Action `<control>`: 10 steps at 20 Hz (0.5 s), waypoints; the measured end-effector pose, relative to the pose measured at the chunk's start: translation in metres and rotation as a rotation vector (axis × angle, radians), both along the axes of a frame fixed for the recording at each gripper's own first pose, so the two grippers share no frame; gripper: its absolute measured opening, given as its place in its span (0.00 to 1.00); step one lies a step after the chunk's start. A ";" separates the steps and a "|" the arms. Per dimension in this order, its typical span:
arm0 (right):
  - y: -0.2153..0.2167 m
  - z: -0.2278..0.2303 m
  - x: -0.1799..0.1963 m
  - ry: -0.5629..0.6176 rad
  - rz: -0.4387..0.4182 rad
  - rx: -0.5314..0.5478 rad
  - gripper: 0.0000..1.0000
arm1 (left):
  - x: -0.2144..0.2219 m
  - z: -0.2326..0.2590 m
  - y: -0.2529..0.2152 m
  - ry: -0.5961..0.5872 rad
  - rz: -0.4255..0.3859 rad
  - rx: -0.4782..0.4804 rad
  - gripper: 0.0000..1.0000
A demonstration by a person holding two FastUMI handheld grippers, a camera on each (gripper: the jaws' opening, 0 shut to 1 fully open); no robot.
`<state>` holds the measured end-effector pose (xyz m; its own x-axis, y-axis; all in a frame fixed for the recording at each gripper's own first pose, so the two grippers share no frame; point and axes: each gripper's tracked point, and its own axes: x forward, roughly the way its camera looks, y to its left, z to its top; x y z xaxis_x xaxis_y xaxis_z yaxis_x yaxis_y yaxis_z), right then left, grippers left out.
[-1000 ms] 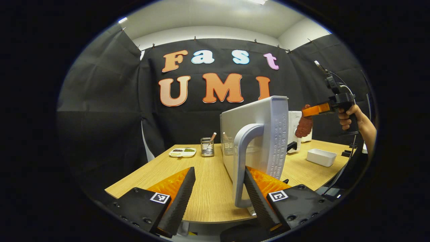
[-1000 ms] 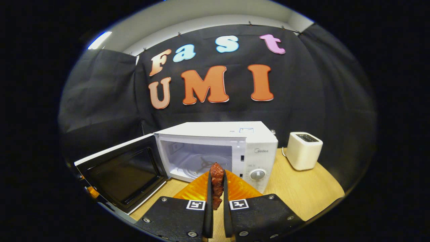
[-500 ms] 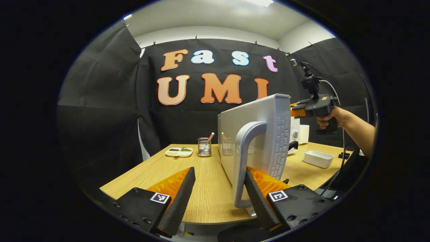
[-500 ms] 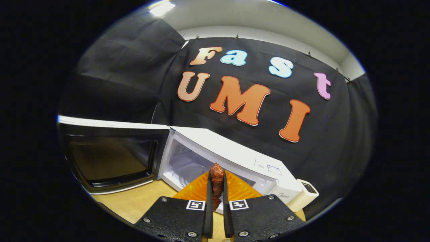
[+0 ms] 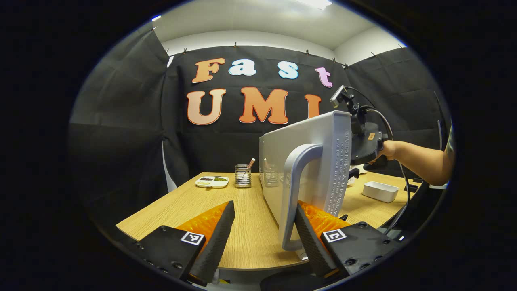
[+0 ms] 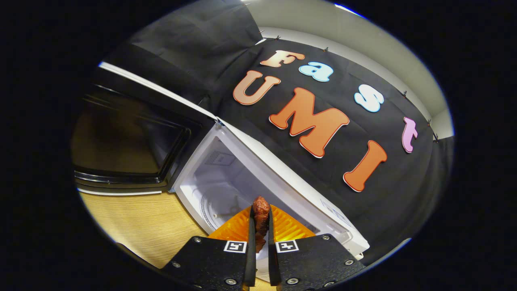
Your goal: Open the microwave oven with the left hand, put the food in, and close the microwave oven.
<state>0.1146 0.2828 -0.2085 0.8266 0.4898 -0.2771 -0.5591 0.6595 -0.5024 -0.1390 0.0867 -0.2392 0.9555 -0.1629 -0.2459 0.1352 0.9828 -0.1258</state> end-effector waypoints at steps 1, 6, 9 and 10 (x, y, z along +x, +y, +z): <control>0.002 -0.005 0.002 -0.008 0.007 -0.015 0.12 | 0.000 0.000 0.000 0.001 -0.001 -0.003 0.91; 0.009 -0.031 0.021 -0.019 0.016 -0.119 0.12 | 0.001 -0.001 -0.002 0.007 -0.008 0.004 0.91; 0.007 -0.041 0.034 -0.013 -0.006 -0.142 0.12 | 0.000 -0.002 -0.003 0.010 -0.010 0.002 0.91; 0.006 -0.043 0.038 -0.019 -0.013 -0.151 0.12 | 0.000 -0.002 -0.004 0.011 -0.011 0.000 0.91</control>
